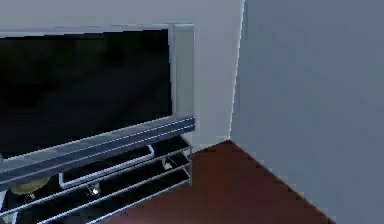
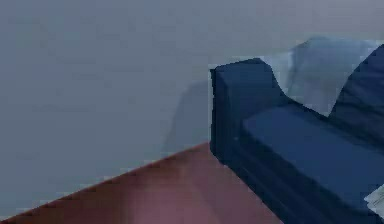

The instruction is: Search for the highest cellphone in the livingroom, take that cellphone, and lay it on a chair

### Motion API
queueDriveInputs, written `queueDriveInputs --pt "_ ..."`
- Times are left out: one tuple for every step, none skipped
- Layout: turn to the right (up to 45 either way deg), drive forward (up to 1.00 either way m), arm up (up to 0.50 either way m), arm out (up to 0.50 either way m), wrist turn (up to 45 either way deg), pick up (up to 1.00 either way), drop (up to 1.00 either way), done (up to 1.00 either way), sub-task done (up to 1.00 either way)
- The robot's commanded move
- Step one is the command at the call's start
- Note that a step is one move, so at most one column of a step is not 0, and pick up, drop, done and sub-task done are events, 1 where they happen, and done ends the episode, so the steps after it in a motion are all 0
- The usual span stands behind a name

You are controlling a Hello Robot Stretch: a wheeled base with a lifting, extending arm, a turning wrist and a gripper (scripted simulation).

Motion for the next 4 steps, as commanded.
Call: queueDriveInputs --pt "45.0 0.0 0.0 0.0 0.0 0.0 0.0 0.0 0.0" --pt "45.0 0.0 0.0 0.0 0.0 0.0 0.0 0.0 0.0" --pt "45.0 0.0 0.0 0.0 0.0 0.0 0.0 0.0 0.0" --pt "12.0 0.0 0.0 0.0 0.0 0.0 0.0 0.0 0.0"
